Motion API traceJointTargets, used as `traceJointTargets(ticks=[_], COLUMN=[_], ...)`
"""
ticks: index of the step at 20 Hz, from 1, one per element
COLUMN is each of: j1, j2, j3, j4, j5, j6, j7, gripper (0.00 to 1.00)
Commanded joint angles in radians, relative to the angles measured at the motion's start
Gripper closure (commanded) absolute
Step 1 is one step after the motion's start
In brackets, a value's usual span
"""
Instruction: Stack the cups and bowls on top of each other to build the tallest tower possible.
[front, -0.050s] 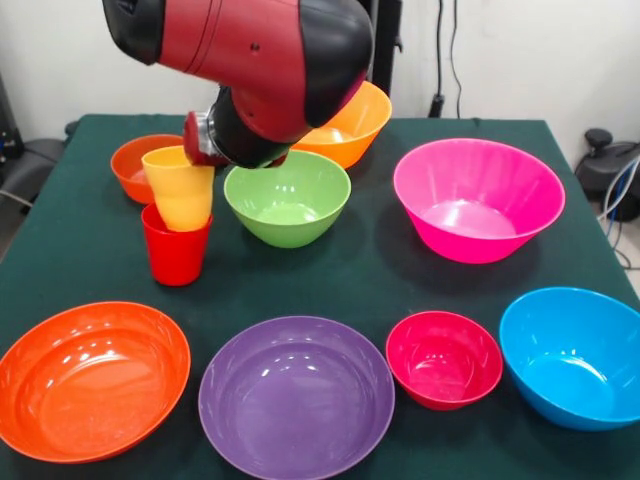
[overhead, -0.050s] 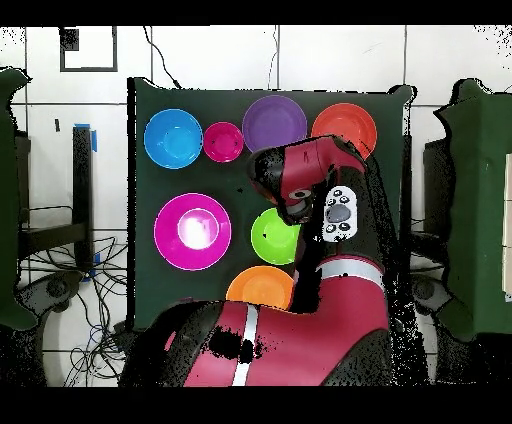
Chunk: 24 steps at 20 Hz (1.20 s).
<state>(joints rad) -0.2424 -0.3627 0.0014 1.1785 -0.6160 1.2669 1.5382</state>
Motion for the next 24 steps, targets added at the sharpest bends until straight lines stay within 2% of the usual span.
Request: traceJointTargets(ticks=[1, 12, 17, 19, 22, 24], j1=[0.019, 0.02, 0.011, 0.013, 0.005, -0.003], j2=[0.037, 0.015, 0.028, -0.017, -0.018, -0.051], j3=[0.06, 0.071, 0.08, 0.071, 0.081, 0.079], j4=[-0.062, -0.062, -0.09, -0.037, -0.035, -0.004], j5=[-0.09, -0.103, -0.106, -0.1, -0.098, -0.097], j6=[0.094, 0.111, 0.067, 0.034, 0.003, -0.031], j7=[-0.267, -0.275, -0.258, -0.244, -0.246, -0.249], gripper=[1.0, 1.0, 1.0, 1.0, 1.0, 1.0])
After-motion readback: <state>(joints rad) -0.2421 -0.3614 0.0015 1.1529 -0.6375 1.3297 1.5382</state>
